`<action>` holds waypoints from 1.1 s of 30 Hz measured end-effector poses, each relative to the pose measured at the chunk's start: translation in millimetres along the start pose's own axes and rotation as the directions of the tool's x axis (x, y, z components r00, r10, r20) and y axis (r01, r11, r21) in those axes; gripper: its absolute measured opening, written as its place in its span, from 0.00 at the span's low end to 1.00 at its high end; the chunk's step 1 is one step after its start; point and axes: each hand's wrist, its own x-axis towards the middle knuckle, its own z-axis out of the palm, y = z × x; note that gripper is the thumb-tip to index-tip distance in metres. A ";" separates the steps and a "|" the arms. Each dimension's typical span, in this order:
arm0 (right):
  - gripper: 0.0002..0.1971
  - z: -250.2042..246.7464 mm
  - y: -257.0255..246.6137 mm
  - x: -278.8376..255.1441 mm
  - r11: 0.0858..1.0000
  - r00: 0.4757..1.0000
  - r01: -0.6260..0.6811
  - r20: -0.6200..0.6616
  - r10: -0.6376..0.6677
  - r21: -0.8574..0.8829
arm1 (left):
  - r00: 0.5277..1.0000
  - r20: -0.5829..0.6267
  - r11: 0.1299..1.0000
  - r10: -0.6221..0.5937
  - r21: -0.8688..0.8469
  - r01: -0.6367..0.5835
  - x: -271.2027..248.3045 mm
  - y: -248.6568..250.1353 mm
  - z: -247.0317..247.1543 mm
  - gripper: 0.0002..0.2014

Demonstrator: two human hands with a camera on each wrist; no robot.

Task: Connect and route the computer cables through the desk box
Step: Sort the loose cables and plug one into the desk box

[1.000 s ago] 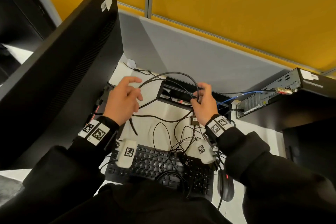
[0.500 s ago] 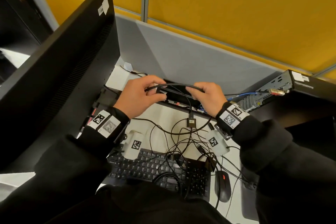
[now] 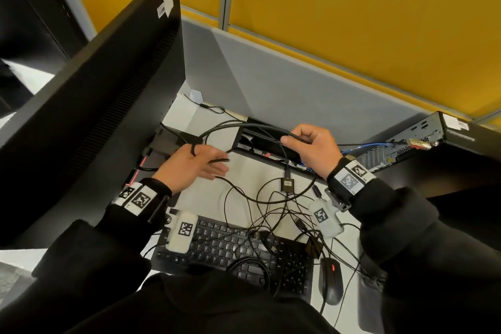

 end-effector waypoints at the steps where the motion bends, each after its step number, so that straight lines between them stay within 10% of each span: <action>1: 0.11 -1.6 2.1 1.0 1.000 1.000 -0.015 -0.004 0.015 0.014 | 0.996 0.053 0.995 0.071 -0.070 -0.067 -2.9 7.1 3.3 0.17; 6: 0.20 -4.8 33.6 3.9 0.956 0.956 -0.292 -0.041 0.292 -0.013 | 0.960 0.197 0.926 0.200 -0.359 -0.119 -2.5 12.8 25.9 0.17; 10: 0.34 2.5 50.3 -8.6 0.698 0.734 -0.678 0.168 0.658 0.230 | 0.923 0.334 0.924 0.190 -0.378 -0.054 -2.4 0.8 49.8 0.18; 13: 0.40 17.7 58.7 -18.3 0.575 0.613 -0.787 0.394 0.685 0.225 | 0.887 0.433 0.946 0.163 -0.324 -0.015 -2.8 -14.2 77.2 0.18; 19: 0.03 28.0 54.8 -14.9 0.577 0.770 -0.621 0.271 0.578 0.530 | 0.901 0.429 0.883 -0.057 -0.399 0.246 9.1 -45.5 93.1 0.12; 22: 0.09 28.2 48.5 -14.6 0.547 0.833 -0.532 0.283 0.476 0.647 | 0.855 0.372 0.722 -0.361 -0.468 0.509 17.5 -69.6 89.6 0.11; 27: 0.22 33.0 31.2 -15.4 0.756 0.892 -0.438 0.135 0.431 0.487 | 0.778 0.162 0.719 -0.607 -0.304 0.625 15.4 -93.4 94.5 0.29; 33: 0.20 17.3 24.5 -3.4 0.826 0.835 -0.543 -0.007 0.550 0.153 | 0.947 -0.310 0.979 -0.086 0.147 0.138 11.8 -40.6 67.8 0.33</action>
